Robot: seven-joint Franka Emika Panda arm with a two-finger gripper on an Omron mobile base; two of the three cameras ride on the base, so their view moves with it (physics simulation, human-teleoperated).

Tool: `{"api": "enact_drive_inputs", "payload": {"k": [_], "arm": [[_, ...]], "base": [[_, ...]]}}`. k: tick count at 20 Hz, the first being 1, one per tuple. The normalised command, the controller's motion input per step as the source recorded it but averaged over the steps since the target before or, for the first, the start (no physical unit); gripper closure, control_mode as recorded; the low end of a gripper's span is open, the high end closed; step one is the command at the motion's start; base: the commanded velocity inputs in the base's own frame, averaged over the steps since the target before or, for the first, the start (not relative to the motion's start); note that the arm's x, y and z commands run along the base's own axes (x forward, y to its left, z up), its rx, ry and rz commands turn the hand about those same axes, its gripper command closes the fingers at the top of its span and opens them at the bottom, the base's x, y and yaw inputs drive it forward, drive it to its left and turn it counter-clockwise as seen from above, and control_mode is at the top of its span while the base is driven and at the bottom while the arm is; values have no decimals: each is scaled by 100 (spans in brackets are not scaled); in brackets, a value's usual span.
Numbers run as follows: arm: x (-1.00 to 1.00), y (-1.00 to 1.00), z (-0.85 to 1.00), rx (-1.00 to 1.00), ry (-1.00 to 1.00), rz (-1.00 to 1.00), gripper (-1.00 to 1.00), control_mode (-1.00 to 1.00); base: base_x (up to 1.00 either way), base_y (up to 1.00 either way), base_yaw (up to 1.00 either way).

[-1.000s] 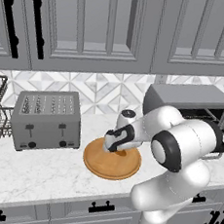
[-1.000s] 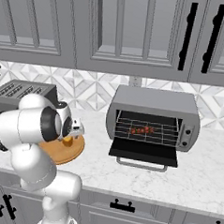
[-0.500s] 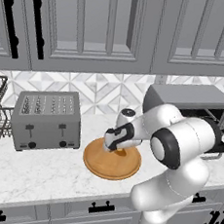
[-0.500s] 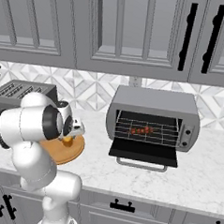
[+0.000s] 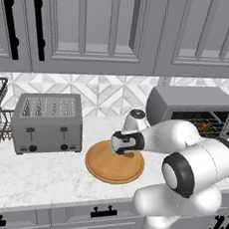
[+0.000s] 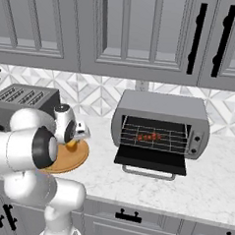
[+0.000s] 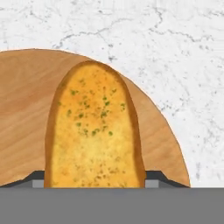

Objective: Pick up the kebab skewer and baguette bread, and place them inside the toaster oven. Close the toaster oven door and start by setting the timer.

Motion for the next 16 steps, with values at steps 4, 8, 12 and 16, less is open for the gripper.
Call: {"api": "enact_drive_inputs", "payload": {"k": [4, 8, 12, 16], "arm": [[-74, -22, 88, 0, -16, 0, 100, -100], [-78, -31, 66, 0, -12, 0, 100, -100], [-16, -31, 55, 0, -8, -5, 100, -100], [0, -43, 47, 0, -10, -5, 100, -100]], "base": [[0, 0, 0], [0, 0, 0], [0, 0, 0], [0, 0, 0]]}}
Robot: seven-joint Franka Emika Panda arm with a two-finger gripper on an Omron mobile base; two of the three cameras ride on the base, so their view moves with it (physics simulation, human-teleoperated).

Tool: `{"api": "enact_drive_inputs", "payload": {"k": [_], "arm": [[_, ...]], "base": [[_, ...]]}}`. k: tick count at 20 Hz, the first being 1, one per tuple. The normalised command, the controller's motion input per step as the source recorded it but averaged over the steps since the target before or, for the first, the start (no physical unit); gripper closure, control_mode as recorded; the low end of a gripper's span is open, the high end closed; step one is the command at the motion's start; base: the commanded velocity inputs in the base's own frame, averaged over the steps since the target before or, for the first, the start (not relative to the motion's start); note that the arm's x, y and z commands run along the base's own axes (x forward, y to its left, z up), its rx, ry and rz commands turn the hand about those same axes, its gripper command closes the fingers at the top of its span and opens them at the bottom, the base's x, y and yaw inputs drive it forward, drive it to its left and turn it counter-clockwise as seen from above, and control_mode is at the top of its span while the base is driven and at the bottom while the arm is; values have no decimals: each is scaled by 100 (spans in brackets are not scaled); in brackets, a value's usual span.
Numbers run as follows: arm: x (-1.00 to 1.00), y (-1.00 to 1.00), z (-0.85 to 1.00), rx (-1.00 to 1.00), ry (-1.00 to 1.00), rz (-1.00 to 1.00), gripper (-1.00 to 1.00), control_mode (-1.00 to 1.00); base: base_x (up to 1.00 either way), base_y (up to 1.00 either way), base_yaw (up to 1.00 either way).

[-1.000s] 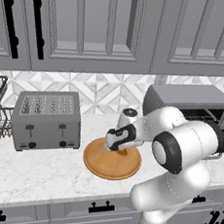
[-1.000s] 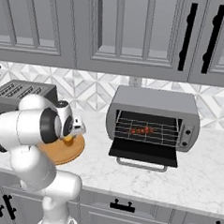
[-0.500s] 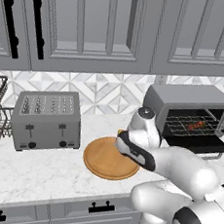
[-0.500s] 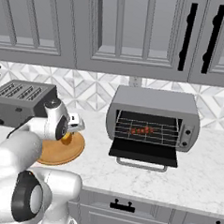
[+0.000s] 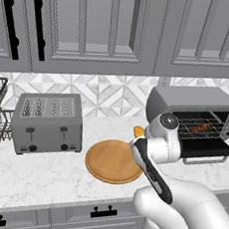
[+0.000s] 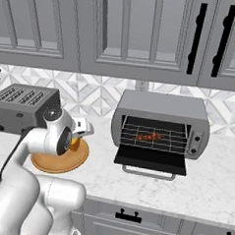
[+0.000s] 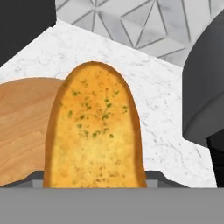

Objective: Pick up the kebab skewer and baguette bread, and place them inside the toaster oven. Close the toaster oven door and start by setting the timer.

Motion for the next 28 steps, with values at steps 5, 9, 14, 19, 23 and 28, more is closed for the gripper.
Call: {"api": "enact_drive_inputs", "payload": {"k": [5, 9, 14, 19, 23, 28], "arm": [[0, -52, 46, 0, -9, -9, 100, -100], [0, -62, 41, 0, -7, -13, 100, -100], [1, -81, 34, 2, -8, -17, 100, -100], [5, -96, 29, 8, -5, -23, 100, -100], [0, -100, 22, 17, -1, -23, 100, -100], [0, -100, 16, 24, -2, -20, 100, -100]], "base": [[0, 0, 0], [0, 0, 0], [0, 0, 0], [0, 0, 0], [0, 0, 0], [0, 0, 0]]}}
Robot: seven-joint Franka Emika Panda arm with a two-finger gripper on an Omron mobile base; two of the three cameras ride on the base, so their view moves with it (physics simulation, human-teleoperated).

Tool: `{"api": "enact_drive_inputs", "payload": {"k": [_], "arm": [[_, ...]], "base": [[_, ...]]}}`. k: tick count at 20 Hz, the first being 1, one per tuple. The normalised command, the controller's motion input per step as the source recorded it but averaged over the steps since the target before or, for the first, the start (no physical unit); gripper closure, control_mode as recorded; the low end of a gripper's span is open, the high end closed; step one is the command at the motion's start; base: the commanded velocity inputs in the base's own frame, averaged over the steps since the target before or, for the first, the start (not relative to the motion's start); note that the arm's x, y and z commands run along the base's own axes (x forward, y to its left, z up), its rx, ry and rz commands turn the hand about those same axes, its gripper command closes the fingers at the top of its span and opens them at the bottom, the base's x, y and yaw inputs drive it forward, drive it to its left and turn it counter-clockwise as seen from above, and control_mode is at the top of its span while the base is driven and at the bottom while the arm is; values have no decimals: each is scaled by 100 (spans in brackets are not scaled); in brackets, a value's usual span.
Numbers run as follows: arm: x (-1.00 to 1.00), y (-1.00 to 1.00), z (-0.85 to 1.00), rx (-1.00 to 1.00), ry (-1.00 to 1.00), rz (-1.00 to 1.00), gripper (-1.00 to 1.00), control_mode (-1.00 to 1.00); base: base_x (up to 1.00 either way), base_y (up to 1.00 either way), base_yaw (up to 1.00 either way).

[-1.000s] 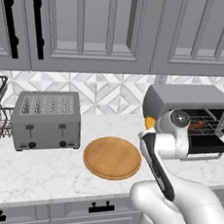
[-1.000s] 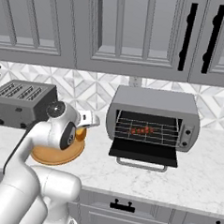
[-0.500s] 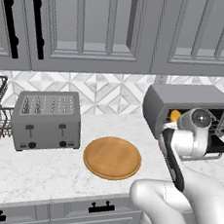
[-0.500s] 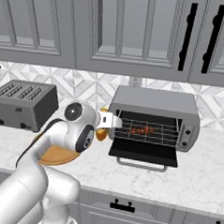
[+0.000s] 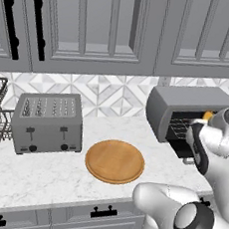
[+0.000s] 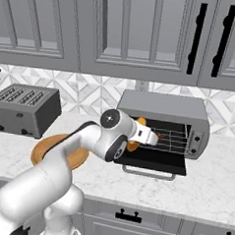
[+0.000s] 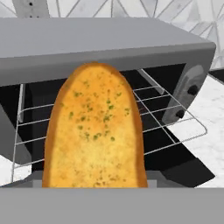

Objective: Pick up the kebab skewer and baguette bread, and place them inside the toaster oven. Close the toaster oven door and start by setting the timer.

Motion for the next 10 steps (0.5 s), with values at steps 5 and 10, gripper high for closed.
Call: {"api": "enact_drive_inputs", "payload": {"k": [5, 10], "arm": [[4, -91, 3, 27, -2, -15, 100, -100], [10, -74, 0, 27, -1, -12, 100, -100]], "base": [[0, 0, 0], [0, 0, 0]]}}
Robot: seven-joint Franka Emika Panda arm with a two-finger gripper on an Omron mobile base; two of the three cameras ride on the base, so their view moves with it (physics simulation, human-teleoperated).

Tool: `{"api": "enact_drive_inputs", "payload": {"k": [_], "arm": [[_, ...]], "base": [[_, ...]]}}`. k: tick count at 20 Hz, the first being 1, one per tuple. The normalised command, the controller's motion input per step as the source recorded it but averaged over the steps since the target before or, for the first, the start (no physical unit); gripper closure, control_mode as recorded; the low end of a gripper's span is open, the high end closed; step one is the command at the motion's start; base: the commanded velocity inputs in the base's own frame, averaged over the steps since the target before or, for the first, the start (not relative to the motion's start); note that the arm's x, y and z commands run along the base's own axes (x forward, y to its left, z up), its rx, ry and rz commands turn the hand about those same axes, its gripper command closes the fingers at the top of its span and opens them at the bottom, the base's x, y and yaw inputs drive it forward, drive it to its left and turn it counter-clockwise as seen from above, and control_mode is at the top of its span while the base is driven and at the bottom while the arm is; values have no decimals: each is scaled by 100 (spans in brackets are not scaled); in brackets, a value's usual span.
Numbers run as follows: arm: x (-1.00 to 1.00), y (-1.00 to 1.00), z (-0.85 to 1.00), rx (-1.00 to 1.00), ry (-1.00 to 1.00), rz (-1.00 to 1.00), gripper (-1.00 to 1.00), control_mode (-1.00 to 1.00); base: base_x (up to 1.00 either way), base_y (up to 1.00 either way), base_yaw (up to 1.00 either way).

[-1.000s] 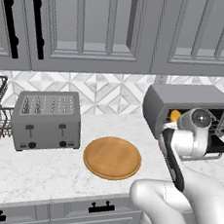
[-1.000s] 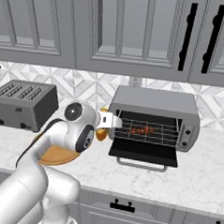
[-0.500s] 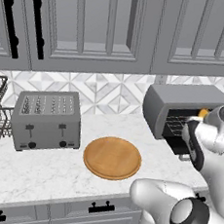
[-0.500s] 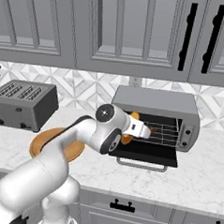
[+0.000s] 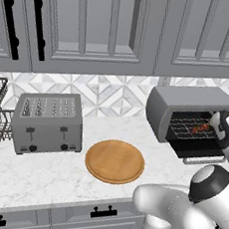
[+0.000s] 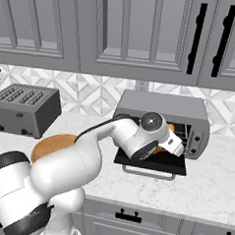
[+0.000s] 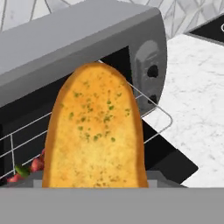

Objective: Pick up the kebab skewer and baguette bread, and place them inside the toaster oven. Close the toaster oven door and start by setting the timer.

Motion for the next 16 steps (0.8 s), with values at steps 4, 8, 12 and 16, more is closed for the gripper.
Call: {"api": "enact_drive_inputs", "payload": {"k": [4, 8, 12, 16], "arm": [[19, -58, 0, 26, 0, -15, 100, -100], [45, -6, 0, 20, -2, -4, 100, -100], [10, 41, -6, 9, -2, 0, 100, -100], [3, 30, -32, 10, -7, -2, 100, -100]], "base": [[0, 0, 0], [0, 0, 0], [0, 0, 0], [0, 0, 0]]}}
